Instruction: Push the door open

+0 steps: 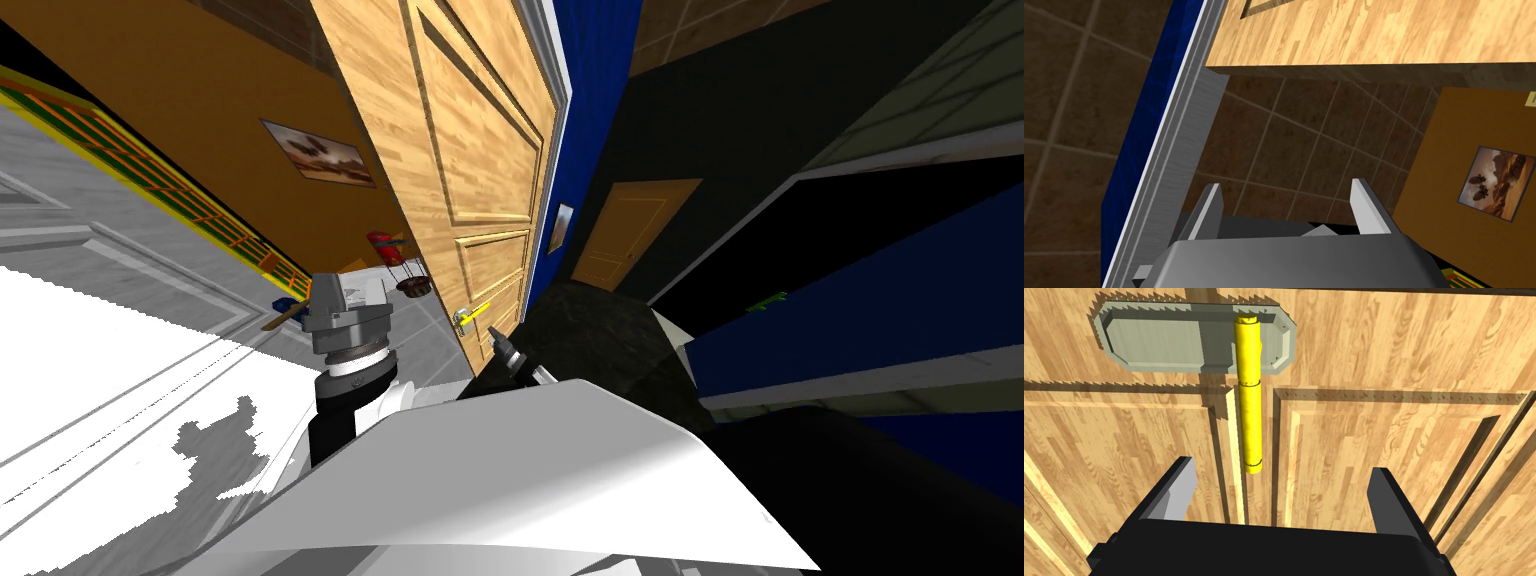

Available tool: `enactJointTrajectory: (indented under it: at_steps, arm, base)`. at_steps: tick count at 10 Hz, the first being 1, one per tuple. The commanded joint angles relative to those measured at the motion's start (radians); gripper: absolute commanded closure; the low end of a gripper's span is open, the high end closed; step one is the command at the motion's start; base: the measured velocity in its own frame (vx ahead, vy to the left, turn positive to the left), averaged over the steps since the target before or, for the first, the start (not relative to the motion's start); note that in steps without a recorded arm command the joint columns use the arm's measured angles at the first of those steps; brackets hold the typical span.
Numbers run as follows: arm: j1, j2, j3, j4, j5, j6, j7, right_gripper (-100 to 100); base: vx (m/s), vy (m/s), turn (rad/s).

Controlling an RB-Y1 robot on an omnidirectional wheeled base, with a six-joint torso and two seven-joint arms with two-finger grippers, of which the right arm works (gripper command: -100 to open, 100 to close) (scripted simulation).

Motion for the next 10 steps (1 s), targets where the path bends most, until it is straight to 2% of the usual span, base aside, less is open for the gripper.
enactJointTrajectory:
  at_steps: [1, 3, 4, 5, 8, 10]
  arm:
    - [-0.009, -0.007, 0.026, 0.018, 0.017, 0.006, -0.014, -100]
    - [-0.019, -0.013, 0.057, 0.045, 0.036, 0.008, -0.028, -100]
    - [-0.018, -0.017, 0.045, 0.035, 0.028, 0.008, -0.027, -100]
    - [-0.030, -0.005, 0.040, 0.056, 0.023, 0.005, -0.022, -100]
    - [-0.041, 0.009, 0.033, 0.079, 0.016, 0.002, -0.014, -100]
    - [-0.054, 0.024, 0.025, 0.102, 0.008, -0.001, -0.006, -100]
  base:
    - [0.173, -0.150, 0.073]
    - [0.181, -0.116, 0.067]
    - [0.091, -0.054, 0.021]
    - [0.108, 0.061, 0.041]
    - [0.127, 0.116, 0.035]
    - [0.132, 0.173, 0.038]
